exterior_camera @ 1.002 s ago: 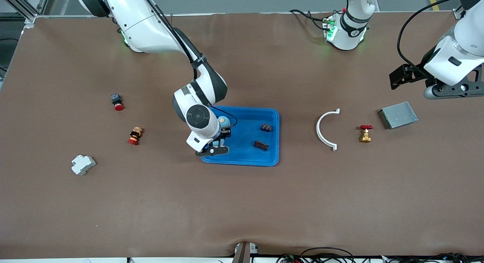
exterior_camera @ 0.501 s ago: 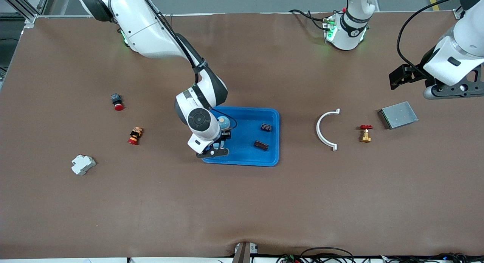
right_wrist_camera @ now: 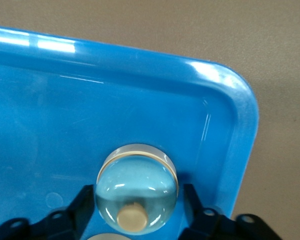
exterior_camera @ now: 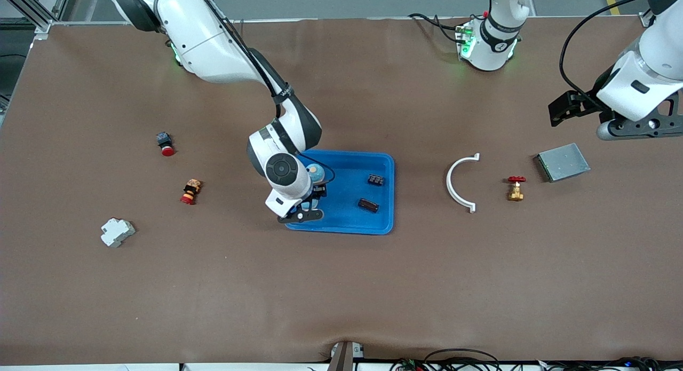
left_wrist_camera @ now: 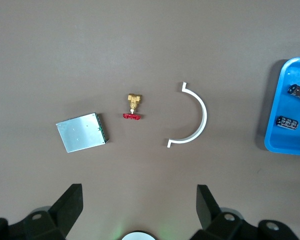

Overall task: Place electrolytic capacitor and blue bell in tray
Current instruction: 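Carry the blue bell into the tray and open the right gripper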

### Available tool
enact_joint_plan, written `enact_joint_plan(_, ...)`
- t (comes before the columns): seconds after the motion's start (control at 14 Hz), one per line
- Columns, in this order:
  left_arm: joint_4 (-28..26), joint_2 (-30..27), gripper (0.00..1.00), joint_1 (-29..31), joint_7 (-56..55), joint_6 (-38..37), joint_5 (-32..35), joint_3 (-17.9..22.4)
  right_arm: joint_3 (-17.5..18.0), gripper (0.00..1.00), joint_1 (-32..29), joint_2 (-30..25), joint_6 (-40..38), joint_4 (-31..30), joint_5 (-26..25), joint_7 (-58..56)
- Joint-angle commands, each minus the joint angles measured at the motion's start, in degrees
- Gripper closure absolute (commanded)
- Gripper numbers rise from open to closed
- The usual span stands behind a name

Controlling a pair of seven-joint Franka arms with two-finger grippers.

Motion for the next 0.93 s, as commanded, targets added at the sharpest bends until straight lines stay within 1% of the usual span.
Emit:
enact_joint_plan(0.0, 1.0, 0.3, 0.0, 0.0, 1.4, -0.5, -0.4, 0.2, -0.1, 0.0, 0.4, -0.2, -0.8, 1.3, 0.8, 0.8)
enact_joint_plan(0.14, 1.0, 0.3, 0.0, 0.1, 1.5, -0.5, -0.4, 0.2, -0.1, 0.0, 0.8, -1.0, -1.3, 1.8, 0.8, 0.5)
enact_joint_plan(0.36, 1.0, 0.4, 0.0, -0.2, 1.6, -0.5, -0.5, 0.2, -0.1, 0.0, 0.5, -4.1, -7.5, 2.7, 0.8, 0.3)
enact_joint_plan(0.72, 1.0, 0.6, 0.0, 0.1, 2.0, -0.5, -0.8, 0.3, -0.3, 0.0, -0.8, -12.2, -17.4, 3.0, 0.9, 0.3)
enact_joint_plan(0.86, 3.0, 1.5, 0.0, 0.3, 2.0, -0.5, -1.0, 0.3, -0.1, 0.0, -3.1, -15.7, -22.2, 3.2, 0.9, 0.1)
